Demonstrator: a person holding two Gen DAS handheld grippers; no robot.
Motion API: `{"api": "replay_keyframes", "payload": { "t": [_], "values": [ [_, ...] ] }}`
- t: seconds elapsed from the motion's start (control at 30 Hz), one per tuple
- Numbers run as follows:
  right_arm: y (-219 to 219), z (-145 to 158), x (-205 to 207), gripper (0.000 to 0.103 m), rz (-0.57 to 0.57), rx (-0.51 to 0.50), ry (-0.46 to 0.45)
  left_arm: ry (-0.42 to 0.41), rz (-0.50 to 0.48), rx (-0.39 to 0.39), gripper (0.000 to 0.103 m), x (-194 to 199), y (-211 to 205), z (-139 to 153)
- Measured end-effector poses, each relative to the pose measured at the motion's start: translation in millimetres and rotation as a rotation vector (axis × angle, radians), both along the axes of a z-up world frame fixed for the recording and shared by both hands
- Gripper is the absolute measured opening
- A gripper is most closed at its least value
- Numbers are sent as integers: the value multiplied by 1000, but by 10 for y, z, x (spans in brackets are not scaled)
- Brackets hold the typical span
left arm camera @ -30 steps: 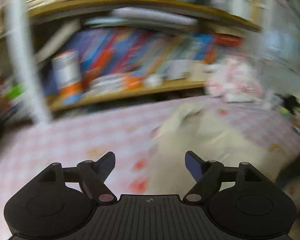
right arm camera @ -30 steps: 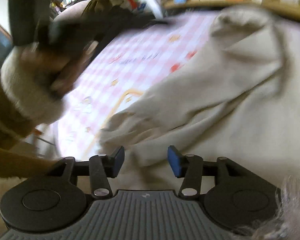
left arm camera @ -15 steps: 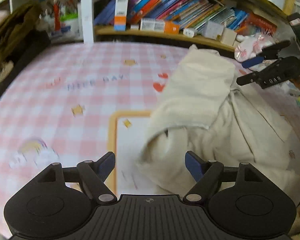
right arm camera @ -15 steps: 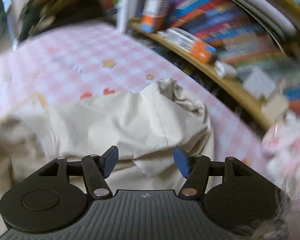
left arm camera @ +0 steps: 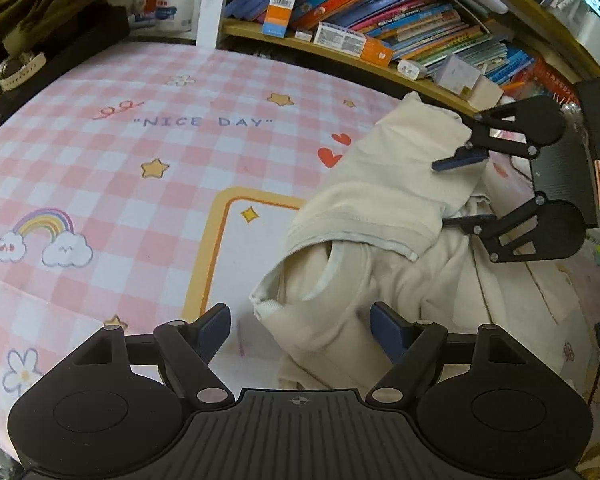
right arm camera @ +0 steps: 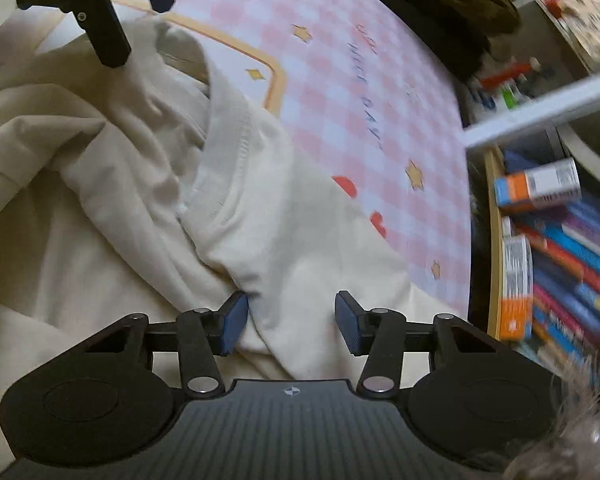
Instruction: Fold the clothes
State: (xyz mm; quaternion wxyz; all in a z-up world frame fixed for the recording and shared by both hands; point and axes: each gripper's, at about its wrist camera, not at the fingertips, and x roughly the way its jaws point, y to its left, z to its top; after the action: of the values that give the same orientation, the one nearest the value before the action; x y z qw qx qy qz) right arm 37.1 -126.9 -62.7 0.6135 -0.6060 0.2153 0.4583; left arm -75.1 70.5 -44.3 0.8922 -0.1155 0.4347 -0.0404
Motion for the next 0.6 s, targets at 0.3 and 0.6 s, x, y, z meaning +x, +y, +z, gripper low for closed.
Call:
{"api": "replay_keyframes", "payload": {
  "t": [0.3, 0.6],
  "values": [
    [153, -55, -191, 32, 132, -93, -1, 20, 77, -103, 72, -10, 119, -43],
    [243, 879, 227, 2, -154, 347, -118, -130, 48, 5, 11, 94, 108, 272]
  ]
}}
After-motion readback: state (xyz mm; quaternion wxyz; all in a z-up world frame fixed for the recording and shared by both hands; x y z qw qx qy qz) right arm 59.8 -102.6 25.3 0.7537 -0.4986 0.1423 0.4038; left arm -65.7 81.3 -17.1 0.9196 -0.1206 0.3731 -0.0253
